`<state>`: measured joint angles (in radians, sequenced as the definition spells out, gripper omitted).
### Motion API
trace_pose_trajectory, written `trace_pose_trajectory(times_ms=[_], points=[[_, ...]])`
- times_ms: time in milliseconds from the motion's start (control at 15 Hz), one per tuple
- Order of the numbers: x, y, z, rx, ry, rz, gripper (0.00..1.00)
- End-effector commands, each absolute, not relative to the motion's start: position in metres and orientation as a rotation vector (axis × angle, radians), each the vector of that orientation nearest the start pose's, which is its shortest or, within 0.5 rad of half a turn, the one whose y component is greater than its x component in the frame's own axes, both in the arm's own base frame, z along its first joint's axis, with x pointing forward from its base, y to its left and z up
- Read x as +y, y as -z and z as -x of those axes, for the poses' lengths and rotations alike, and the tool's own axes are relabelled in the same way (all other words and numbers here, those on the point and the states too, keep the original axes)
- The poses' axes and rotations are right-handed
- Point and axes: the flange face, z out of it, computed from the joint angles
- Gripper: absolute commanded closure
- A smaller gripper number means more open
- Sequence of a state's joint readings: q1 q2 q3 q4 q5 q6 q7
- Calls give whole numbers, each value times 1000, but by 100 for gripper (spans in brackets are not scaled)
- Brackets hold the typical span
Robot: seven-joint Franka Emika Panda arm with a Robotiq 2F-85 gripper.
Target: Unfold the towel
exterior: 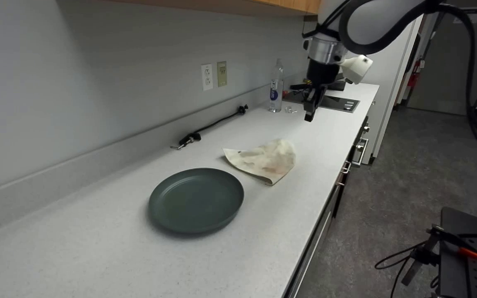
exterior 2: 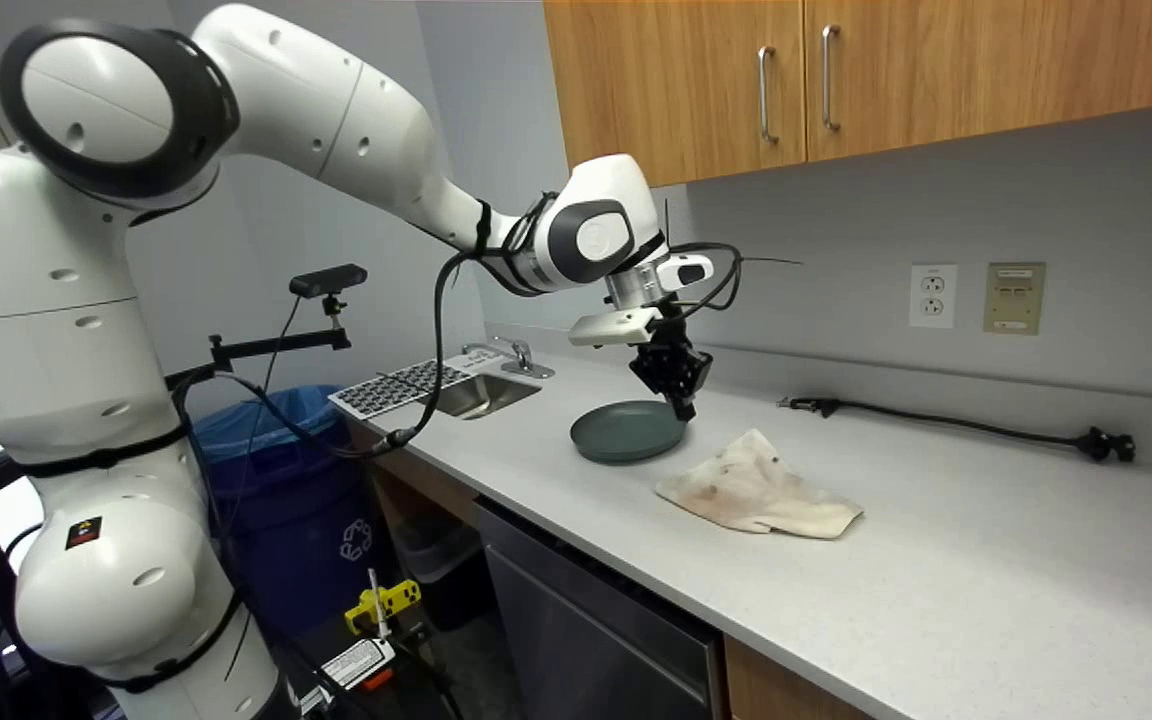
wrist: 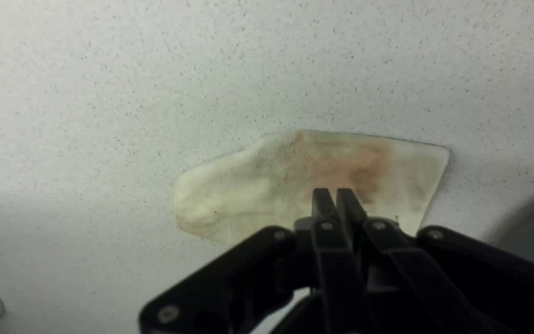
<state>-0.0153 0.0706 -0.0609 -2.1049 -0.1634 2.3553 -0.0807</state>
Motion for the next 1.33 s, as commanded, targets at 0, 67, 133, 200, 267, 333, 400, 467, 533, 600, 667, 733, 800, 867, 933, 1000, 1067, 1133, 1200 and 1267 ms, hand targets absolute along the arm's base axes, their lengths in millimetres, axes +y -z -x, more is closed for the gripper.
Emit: trace_pose_trajectory(times_ms=[0, 67, 133, 200, 267, 333, 400, 467, 533, 600, 667, 733, 800, 867, 933, 1000, 1067, 1133, 1200, 1267], points=[[-49, -425, -508, -170, 418, 3226, 59], [-49, -429, -499, -179, 455, 3221, 52], [-48, -434, -492, -182, 490, 3216, 43], [-46, -437, -485, -184, 532, 3208, 37], [-45, -440, -481, -191, 572, 3202, 30], [-44, -443, -478, -196, 598, 3191, 21], [-43, -445, -476, -201, 622, 3184, 15], [-42, -446, -476, -209, 640, 3182, 6], [-41, -446, -477, -221, 647, 3174, 2], [-41, -445, -478, -218, 652, 3173, 0], [-41, -445, -479, -226, 650, 3164, 0], [-41, -445, -480, -232, 646, 3155, 0], [-41, -445, -481, -238, 636, 3143, 0], [-41, -445, -482, -246, 630, 3131, 0], [-42, -444, -482, -250, 621, 3124, 0], [-42, -444, -482, -268, 614, 3108, 0], [-41, -442, -485, -226, 605, 3146, 0], [-41, -441, -485, -230, 603, 3144, 0], [-41, -440, -485, -229, 601, 3144, 0], [-41, -440, -485, -229, 600, 3144, 0]])
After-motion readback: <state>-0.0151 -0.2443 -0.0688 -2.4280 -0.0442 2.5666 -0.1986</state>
